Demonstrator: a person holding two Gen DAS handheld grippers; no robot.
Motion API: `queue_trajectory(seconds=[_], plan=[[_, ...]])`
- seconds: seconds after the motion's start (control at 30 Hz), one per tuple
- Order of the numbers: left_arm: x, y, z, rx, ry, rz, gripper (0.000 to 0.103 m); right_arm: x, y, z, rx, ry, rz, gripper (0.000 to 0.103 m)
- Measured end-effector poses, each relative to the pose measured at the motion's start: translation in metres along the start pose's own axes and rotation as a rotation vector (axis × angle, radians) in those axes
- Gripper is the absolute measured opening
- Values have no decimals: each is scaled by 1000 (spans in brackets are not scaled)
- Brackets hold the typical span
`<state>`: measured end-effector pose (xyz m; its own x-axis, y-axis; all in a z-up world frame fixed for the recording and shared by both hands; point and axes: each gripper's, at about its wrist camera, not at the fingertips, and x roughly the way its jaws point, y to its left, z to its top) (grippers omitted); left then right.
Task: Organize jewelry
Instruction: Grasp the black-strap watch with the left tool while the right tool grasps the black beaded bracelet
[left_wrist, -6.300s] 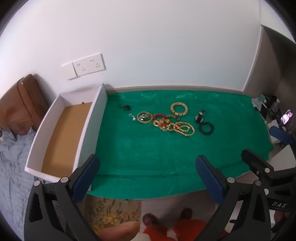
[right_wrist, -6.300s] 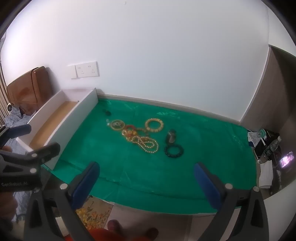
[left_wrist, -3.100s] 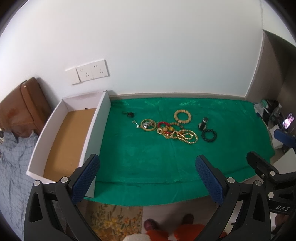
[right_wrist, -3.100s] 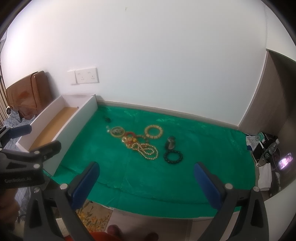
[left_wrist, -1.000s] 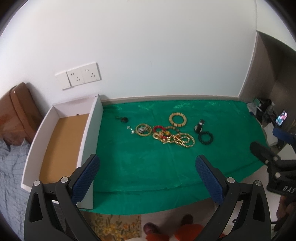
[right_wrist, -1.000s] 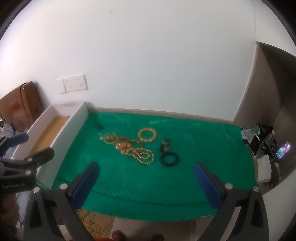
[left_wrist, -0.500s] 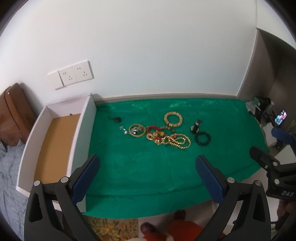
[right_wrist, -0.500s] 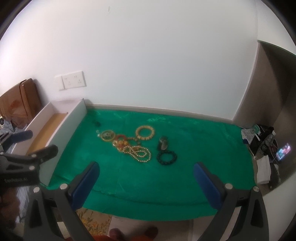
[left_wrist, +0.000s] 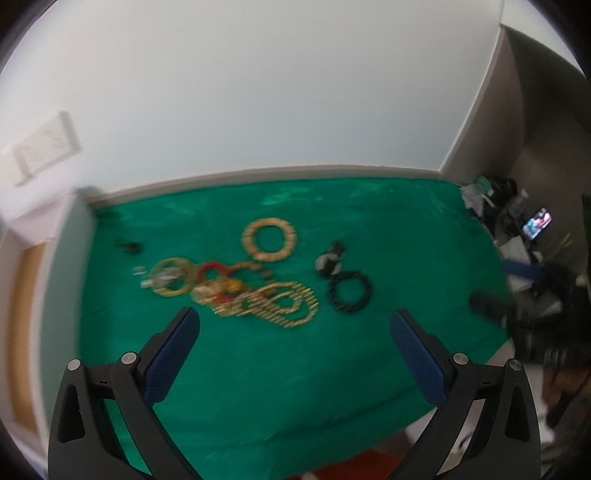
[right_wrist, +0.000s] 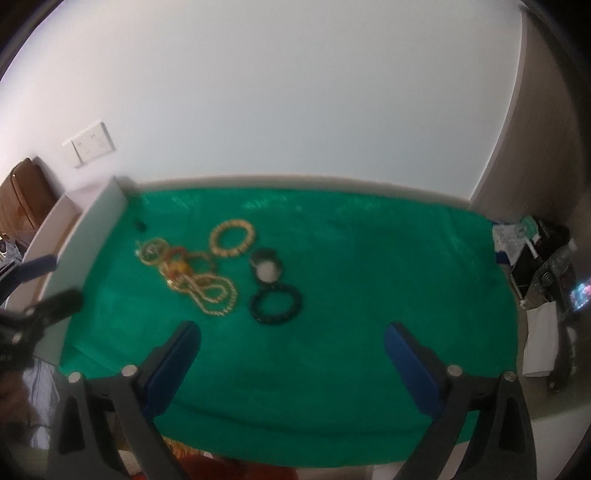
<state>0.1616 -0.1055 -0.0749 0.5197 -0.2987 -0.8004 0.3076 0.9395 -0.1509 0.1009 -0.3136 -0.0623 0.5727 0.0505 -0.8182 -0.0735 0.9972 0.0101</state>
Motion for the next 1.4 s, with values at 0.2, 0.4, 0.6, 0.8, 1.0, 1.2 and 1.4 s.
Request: queue_trajectory(seconds=[0.2,0.4,0.6,0.8,1.0,1.2,1.4], plan=[[95,-33,30,51,64,14,99,42,-23,-5,-38,65,11,85],[162,-57,37,148,152,47,81,71,-43,-12,-9,120,43,83],[198,-65,37,196,194,94,67,85,-53,-11,-3,133,71,83],[210,-57,40,165,221,81,19,113,-62,-5,-9,163,105,83],[183,-46,48,75,157,107,18,147,-53,1,-67,199,122,83],[135,-18,54,-35,99,142,18,166,-36,10,-158,203,130,82],[82,21,41,-140,66,215,18,196,-29,20,-195,261,192,64]])
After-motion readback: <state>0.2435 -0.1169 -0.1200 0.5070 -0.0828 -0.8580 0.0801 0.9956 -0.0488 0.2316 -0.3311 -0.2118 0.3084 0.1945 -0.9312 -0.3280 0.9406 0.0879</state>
